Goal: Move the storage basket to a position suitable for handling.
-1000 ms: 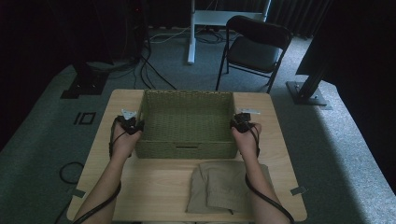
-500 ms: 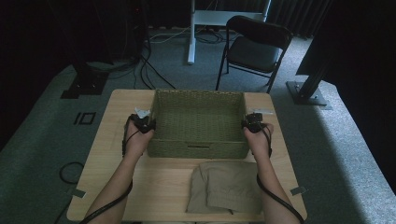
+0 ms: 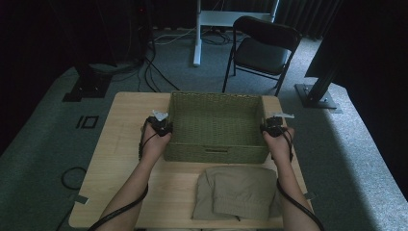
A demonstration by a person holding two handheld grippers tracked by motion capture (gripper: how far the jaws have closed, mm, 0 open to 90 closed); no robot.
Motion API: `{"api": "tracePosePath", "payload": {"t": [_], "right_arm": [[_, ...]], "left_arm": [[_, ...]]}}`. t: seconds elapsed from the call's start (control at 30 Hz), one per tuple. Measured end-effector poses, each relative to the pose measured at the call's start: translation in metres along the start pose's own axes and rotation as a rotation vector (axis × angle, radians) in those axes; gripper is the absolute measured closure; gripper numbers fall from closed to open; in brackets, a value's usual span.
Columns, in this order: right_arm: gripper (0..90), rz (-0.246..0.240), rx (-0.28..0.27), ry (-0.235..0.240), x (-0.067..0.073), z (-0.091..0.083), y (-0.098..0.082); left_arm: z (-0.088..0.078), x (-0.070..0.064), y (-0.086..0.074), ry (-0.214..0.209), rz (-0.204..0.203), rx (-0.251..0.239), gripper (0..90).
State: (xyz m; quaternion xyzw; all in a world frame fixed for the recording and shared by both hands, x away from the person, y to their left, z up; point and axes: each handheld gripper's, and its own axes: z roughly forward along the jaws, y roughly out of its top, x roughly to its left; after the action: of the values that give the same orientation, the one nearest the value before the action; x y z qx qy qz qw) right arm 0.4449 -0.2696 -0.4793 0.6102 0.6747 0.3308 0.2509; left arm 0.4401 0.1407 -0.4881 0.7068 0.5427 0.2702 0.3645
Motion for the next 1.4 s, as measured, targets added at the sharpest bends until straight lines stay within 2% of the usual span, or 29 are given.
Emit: {"api": "tracePosePath", "payload": {"t": [0.3,0.67,0.83,1.0,1.07,1.17,1.27,1.4], "right_arm": [[79.5,0.012,0.001,-0.01,-0.022,-0.003,-0.001],[78.7,0.013,0.003,-0.024,-0.043,-0.006,-0.002],[80.1,-0.014,0.002,-0.029,-0.049,-0.007,-0.002],[79.8,-0.014,0.0,-0.024,-0.056,-0.007,-0.002],[79.8,-0.011,0.007,-0.017,-0.065,-0.008,-0.001],[80.0,-0.014,0.012,-0.017,-0.069,-0.009,-0.001],[79.1,-0.006,0.015,-0.016,-0.078,-0.01,-0.002],[78.1,-0.005,0.019,-0.02,-0.082,-0.012,-0.002]], "left_arm": [[0.009,-0.019,0.007,-0.009,0.021,0.008,79.1],[0.013,-0.041,0.012,-0.007,0.016,0.026,79.7],[0.014,-0.047,0.011,-0.008,0.014,0.02,79.6],[0.013,-0.056,0.011,-0.001,0.013,0.024,79.5],[0.014,-0.062,0.011,-0.004,0.019,0.024,78.8],[0.015,-0.068,0.012,-0.007,0.026,0.026,78.5],[0.017,-0.074,0.013,-0.008,0.025,0.026,78.5],[0.018,-0.078,0.014,-0.011,0.015,0.023,78.4]]}}
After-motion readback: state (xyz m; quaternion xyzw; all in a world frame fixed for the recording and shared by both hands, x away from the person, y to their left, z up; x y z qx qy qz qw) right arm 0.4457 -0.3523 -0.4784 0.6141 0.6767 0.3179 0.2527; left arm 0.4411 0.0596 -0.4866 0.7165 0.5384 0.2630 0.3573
